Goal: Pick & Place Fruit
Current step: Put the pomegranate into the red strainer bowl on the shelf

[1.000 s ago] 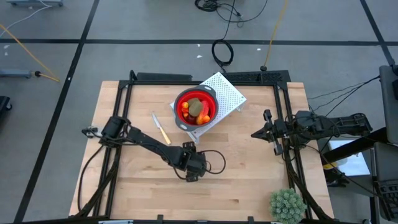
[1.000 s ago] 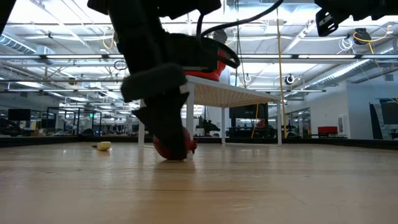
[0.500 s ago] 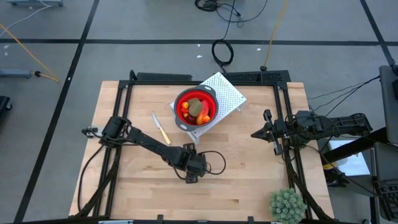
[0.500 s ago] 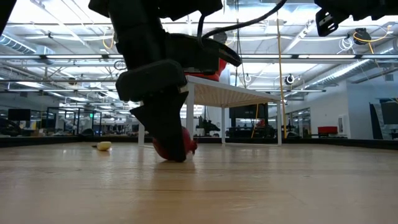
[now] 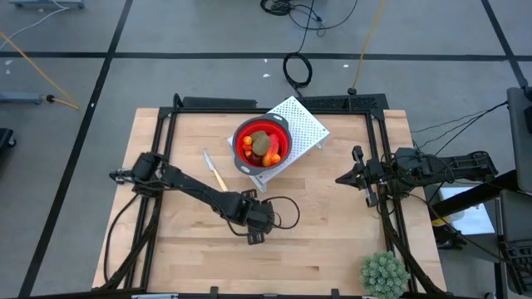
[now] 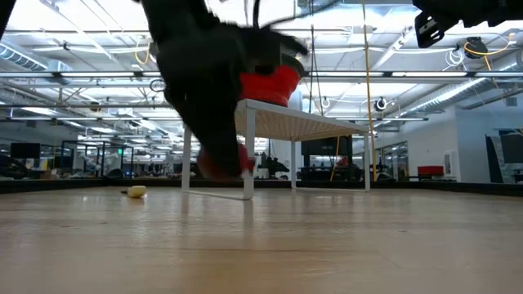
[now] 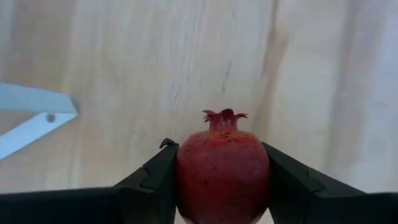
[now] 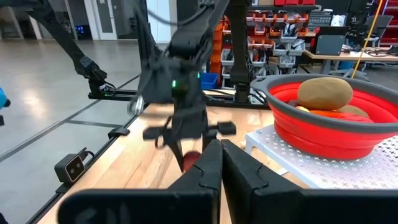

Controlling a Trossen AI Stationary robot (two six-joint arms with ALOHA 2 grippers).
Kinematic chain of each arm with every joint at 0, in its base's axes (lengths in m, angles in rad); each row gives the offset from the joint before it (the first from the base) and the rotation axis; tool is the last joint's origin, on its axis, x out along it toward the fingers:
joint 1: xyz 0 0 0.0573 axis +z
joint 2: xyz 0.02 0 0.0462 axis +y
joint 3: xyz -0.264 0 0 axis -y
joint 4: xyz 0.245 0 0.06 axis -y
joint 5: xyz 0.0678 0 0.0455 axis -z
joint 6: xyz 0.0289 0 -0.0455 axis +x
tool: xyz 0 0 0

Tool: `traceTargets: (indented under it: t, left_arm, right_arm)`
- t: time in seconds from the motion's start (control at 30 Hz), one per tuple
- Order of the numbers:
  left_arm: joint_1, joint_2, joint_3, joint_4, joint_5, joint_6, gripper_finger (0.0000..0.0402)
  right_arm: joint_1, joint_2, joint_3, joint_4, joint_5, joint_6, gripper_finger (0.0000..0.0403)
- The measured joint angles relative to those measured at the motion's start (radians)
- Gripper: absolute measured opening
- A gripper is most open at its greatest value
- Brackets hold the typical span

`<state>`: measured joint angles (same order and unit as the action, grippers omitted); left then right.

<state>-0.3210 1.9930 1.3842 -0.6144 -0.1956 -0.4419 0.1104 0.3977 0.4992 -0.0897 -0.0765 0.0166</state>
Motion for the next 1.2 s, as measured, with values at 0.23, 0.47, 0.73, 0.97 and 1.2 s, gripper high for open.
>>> traceTargets:
  t: [0.23, 0.47, 0.73, 0.97, 1.2]
  left_arm:
    - [0.000, -0.161, 0.000, -0.017, 0.049, -0.056, 0.0179]
    - [0.001, -0.368, 0.000, 0.030, 0.074, -0.134, 0.0179]
    - [0.016, -0.540, 0.000, 0.209, 0.037, -0.140, 0.0183]
    - [0.049, -0.607, 0.001, 0.318, 0.032, -0.144, 0.0183]
    - [0.087, -0.605, 0.002, 0.332, 0.080, -0.172, 0.0184]
  right_arm:
    - [0.000, 0.000, 0.000, 0.001, 0.001, -0.002, 0.0000]
    - [0.000, 0.000, 0.000, 0.003, 0.001, -0.002, 0.0000]
    - [0.000, 0.000, 0.000, 0.003, 0.001, -0.002, 0.0000]
    - [0.000, 0.000, 0.000, 0.003, 0.001, -0.002, 0.0000]
    - [0.000, 0.000, 0.000, 0.003, 0.001, -0.002, 0.0000]
